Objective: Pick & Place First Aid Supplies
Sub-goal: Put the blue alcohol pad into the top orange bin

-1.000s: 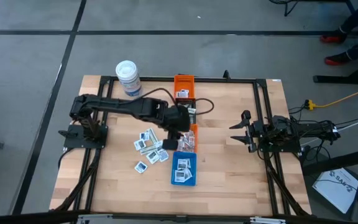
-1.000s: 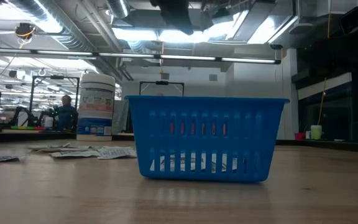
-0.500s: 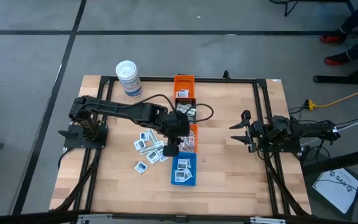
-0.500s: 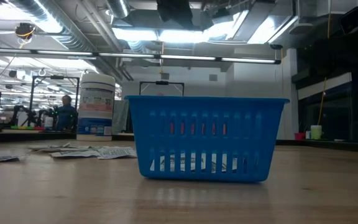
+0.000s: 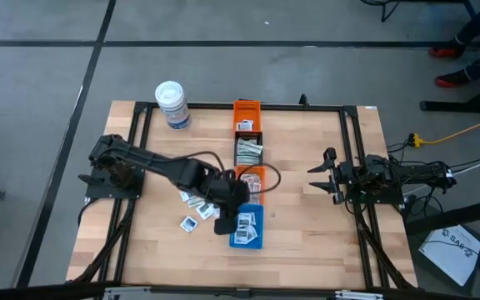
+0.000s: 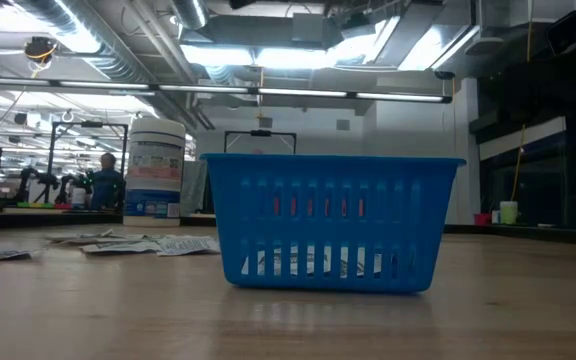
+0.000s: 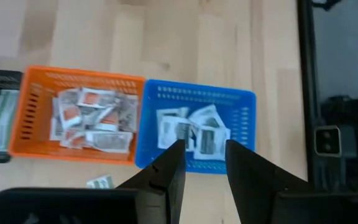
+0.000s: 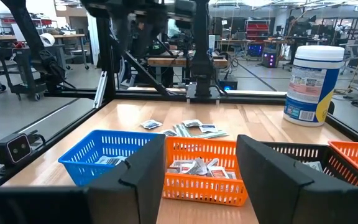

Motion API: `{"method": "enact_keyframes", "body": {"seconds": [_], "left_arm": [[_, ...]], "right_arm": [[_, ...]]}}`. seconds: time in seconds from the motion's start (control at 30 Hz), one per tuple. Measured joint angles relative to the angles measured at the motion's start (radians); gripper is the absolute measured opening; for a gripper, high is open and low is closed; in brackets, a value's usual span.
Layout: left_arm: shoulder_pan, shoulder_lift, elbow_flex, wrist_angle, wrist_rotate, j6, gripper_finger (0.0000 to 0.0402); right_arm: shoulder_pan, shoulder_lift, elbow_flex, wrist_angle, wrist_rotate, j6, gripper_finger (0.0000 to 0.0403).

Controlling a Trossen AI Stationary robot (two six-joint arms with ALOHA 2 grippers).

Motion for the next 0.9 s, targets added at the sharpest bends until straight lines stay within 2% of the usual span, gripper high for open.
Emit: {"method": "enact_keyframes", "body": {"seconds": [0.27,0.6,0.9], "left_arm": [[-0.062,0.0,-0.07,-0.064,-0.002,-0.018,0.0111],[-0.06,0.0,-0.217,-0.176,0.023,-0.067,0.0107],[-0.142,-0.147,-0.421,-0.087,-0.052,0.027,0.0105]], "right_arm": [[0.0,0.0,0.0,0.0,0.0,0.0,0.0195],[0.0,0.0,0.0,0.0,0.0,0.0,0.0195],[0.0,0.0,0.0,0.0,0.0,0.0,0.0195]]}}
